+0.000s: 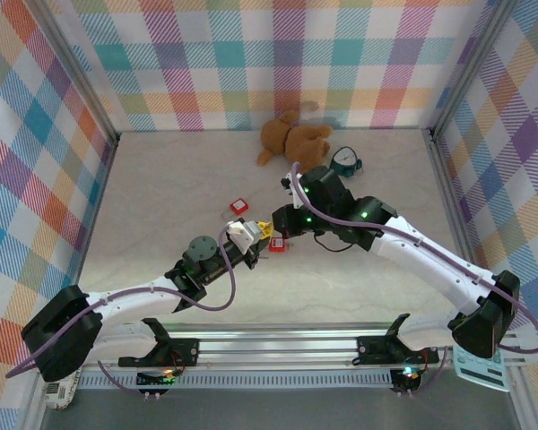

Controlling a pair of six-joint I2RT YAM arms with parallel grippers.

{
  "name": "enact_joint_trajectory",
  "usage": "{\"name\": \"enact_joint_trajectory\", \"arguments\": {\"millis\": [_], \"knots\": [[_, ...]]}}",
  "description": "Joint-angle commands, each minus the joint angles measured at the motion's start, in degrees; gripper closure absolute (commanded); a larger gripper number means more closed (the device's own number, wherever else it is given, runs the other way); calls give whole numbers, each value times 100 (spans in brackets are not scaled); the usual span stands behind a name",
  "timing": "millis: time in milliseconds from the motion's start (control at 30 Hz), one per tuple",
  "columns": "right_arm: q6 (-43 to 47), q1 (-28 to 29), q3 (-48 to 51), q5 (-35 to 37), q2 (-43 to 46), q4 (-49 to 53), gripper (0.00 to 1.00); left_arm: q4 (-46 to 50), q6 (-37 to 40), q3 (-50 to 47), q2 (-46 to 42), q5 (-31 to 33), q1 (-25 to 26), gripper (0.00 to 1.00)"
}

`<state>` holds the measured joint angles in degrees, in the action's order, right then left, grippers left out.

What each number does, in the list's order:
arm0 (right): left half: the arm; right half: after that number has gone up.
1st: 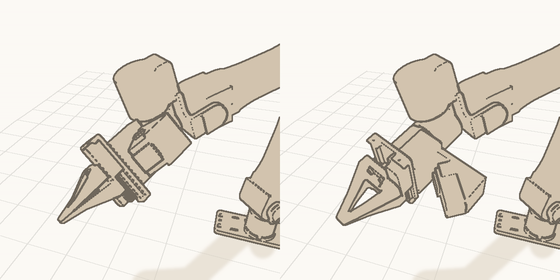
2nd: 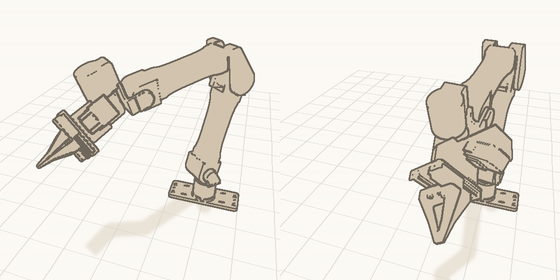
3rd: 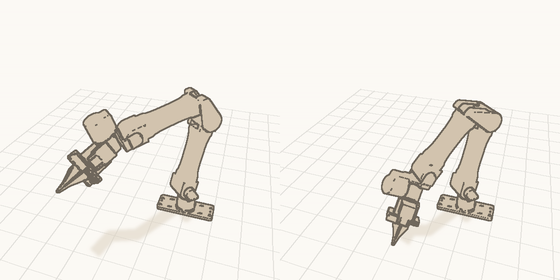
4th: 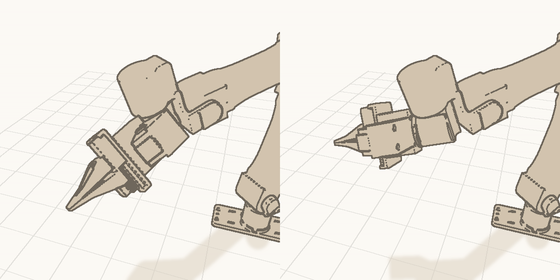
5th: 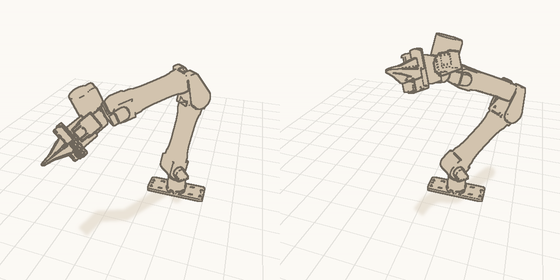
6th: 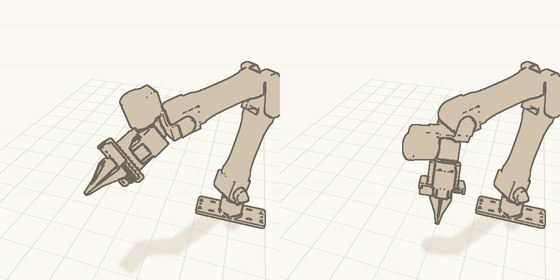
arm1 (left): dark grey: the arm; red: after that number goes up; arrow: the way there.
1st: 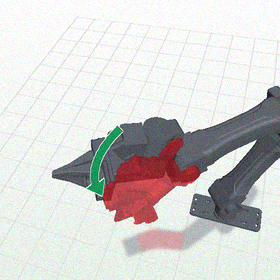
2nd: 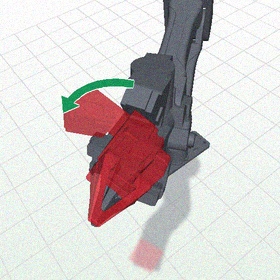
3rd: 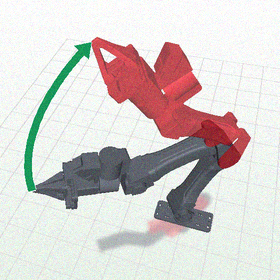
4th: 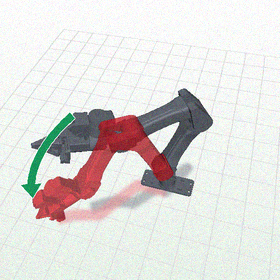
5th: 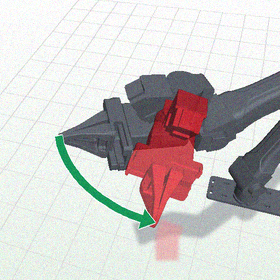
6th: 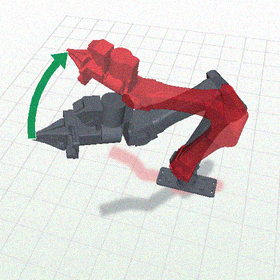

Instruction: Unlock with the key

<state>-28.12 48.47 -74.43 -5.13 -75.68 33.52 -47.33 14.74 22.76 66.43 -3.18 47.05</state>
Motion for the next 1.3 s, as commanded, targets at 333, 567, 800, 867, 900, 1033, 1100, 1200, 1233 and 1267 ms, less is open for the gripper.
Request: {"name": "enact_joint_trajectory", "arguments": {"millis": [333, 567, 800, 867, 900, 1033, 1100, 1200, 1233, 1267], "knots": [[63, -10, 60, 533, 211, 5, 100, 451, 234, 229, -382, -268, -65, 100], [106, -101, 221, 599, 263, 56, 100, 768, 363, 290, -570, -253, -120, 100], [691, -234, 372, 154, 314, -61, 96, 1106, 385, 429, -457, -365, -193, 100], [1217, -256, 559, 45, 464, -319, 89, 1464, 289, 552, -454, -564, -237, 100], [1545, -275, 794, -151, 602, -607, 87, 1746, 191, 659, -464, -683, -266, 100], [2039, -662, 1637, -1344, 1180, -1676, 70, 2876, -492, 1234, -428, -1851, -651, 100], [2160, -909, 1818, -1940, 1268, -1960, 66, 3242, -622, 1408, -335, -2274, -791, 100], [2284, -1182, 1840, -2699, 1201, -2089, 65, 3762, -867, 1782, -78, -3282, -1071, 100], [2315, -1209, 1851, -2789, 1187, -2133, 65, 3912, -971, 1907, 47, -3633, -1172, 100], [2345, -1216, 1854, -2856, 1165, -2191, 65, 4053, -1024, 2058, 192, -3926, -1241, 100]]}}
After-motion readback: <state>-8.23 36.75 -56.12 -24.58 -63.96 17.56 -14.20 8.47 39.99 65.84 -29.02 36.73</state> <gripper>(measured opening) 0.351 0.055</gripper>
